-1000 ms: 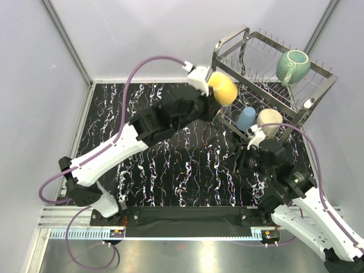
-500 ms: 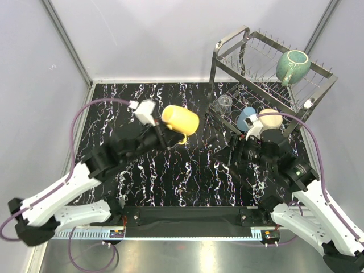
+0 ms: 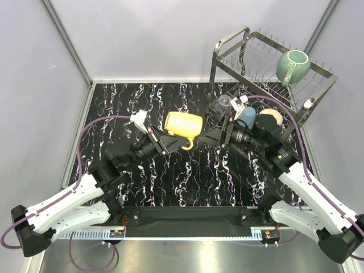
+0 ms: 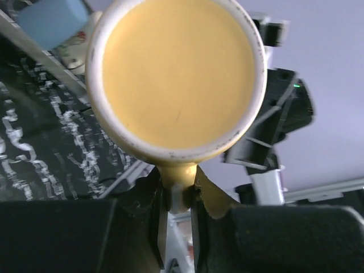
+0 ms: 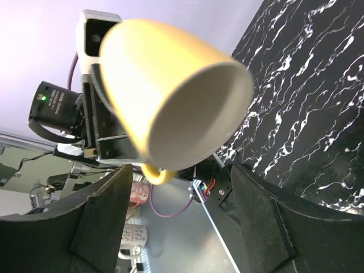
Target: Load the cups into the dish rack
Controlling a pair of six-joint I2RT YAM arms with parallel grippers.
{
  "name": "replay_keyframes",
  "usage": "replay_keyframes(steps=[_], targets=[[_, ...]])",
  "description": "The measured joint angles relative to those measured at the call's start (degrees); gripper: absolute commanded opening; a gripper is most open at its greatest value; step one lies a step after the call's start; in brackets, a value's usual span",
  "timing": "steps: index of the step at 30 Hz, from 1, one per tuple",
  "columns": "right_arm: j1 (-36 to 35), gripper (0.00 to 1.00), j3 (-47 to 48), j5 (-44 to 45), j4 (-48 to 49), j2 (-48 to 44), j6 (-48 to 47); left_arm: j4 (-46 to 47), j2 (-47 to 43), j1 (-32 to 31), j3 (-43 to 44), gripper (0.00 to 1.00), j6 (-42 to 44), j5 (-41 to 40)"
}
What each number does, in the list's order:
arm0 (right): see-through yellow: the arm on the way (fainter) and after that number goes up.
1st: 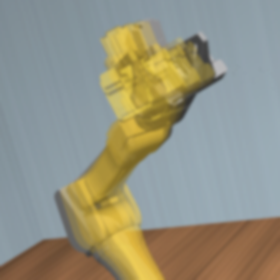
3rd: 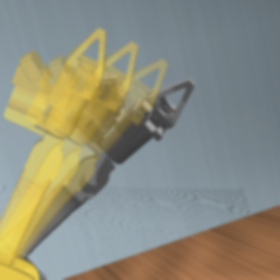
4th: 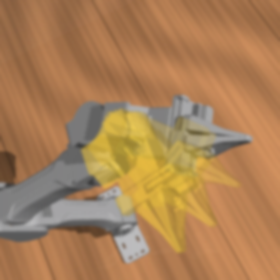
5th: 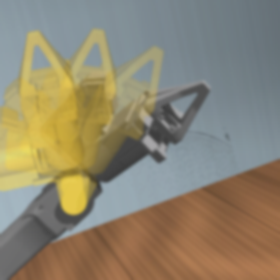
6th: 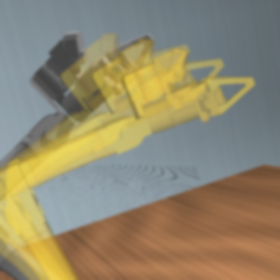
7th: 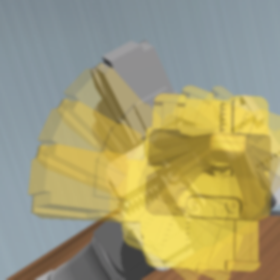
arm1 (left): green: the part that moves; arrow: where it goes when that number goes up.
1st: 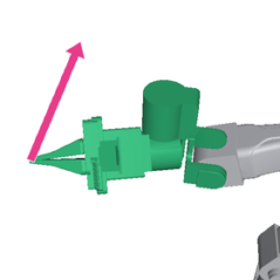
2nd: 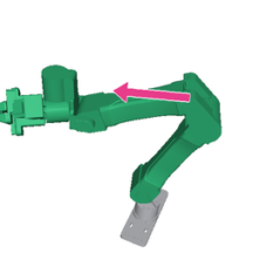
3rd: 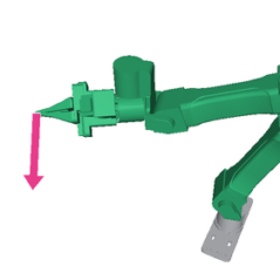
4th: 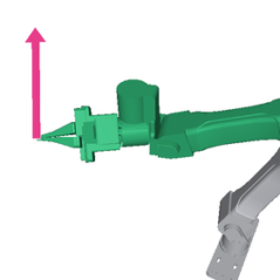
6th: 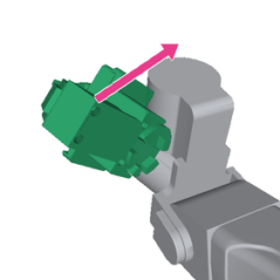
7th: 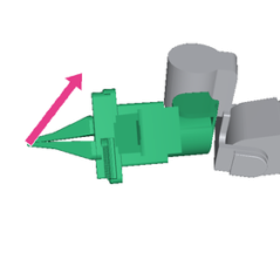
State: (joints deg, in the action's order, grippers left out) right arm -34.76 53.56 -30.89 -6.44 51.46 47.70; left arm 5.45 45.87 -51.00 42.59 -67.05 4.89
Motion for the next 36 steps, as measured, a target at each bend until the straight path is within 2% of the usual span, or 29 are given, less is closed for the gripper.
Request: replay_keyframes(steps=[5,11,12,15,18,19,20,22,23,24,25,26,28,29,36], targets=[[-0.02,0.67,0.96,-0.37,2.38,1.92,1.81,6.82,0.81,0.00,-0.85,0.00,-3.06,1.81],[-0.02,0.60,4.52,-1.16,5.64,2.56,3.43,10.71,2.36,0.00,-2.43,0.00,-5.11,2.99],[-0.02,0.53,4.96,-1.22,6.16,2.67,3.63,11.02,2.71,0.00,-2.56,0.00,-5.33,3.13],[0.04,0.46,5.81,-1.31,7.13,3.65,4.50,13.22,4.00,0.04,-2.67,0.00,-6.34,3.56],[0.00,0.26,6.32,-1.81,8.22,6.16,5.16,15.39,5.22,0.09,-2.62,0.00,-6.64,4.04],[0.00,0.02,6.32,-1.84,8.28,6.75,5.44,15.52,5.49,0.07,-2.54,0.00,-6.45,3.96],[0.04,0.00,6.36,-2.16,8.57,7.34,5.27,14.62,5.57,0.17,-2.51,0.00,-6.62,3.78],[0.09,0.00,6.93,-3.80,9.03,7.91,3.39,12.83,5.51,0.22,-2.14,0.24,-8.26,4.02],[0.07,0.00,7.54,-4.24,8.55,8.02,2.54,12.02,5.31,0.07,-1.73,0.42,-8.24,4.00],[-0.02,0.00,8.70,-4.33,7.37,8.44,1.88,11.04,5.05,-0.07,-1.29,0.56,-6.97,3.87],[-0.26,0.00,10.14,-3.65,5.42,9.01,1.11,9.68,4.50,-0.24,-0.98,0.75,-5.27,3.63],[-0.35,0.00,11.30,-3.13,3.39,9.55,0.39,7.96,3.56,-0.37,-0.96,0.82,-4.09,3.04],[-0.33,0.00,14.03,-0.96,-2.03,11.13,-2.45,3.26,1.22,-0.61,-0.96,0.93,-2.58,1.46],[-0.33,0.00,16.00,0.17,-5.92,12.17,-4.20,-0.13,-0.37,-0.68,-0.96,0.94,-1.90,0.17],[-0.61,0.00,28.13,11.02,-29.57,19.78,-17.18,-29.92,-11.04,-0.68,0.42,0.95,-0.94,-13.68]])
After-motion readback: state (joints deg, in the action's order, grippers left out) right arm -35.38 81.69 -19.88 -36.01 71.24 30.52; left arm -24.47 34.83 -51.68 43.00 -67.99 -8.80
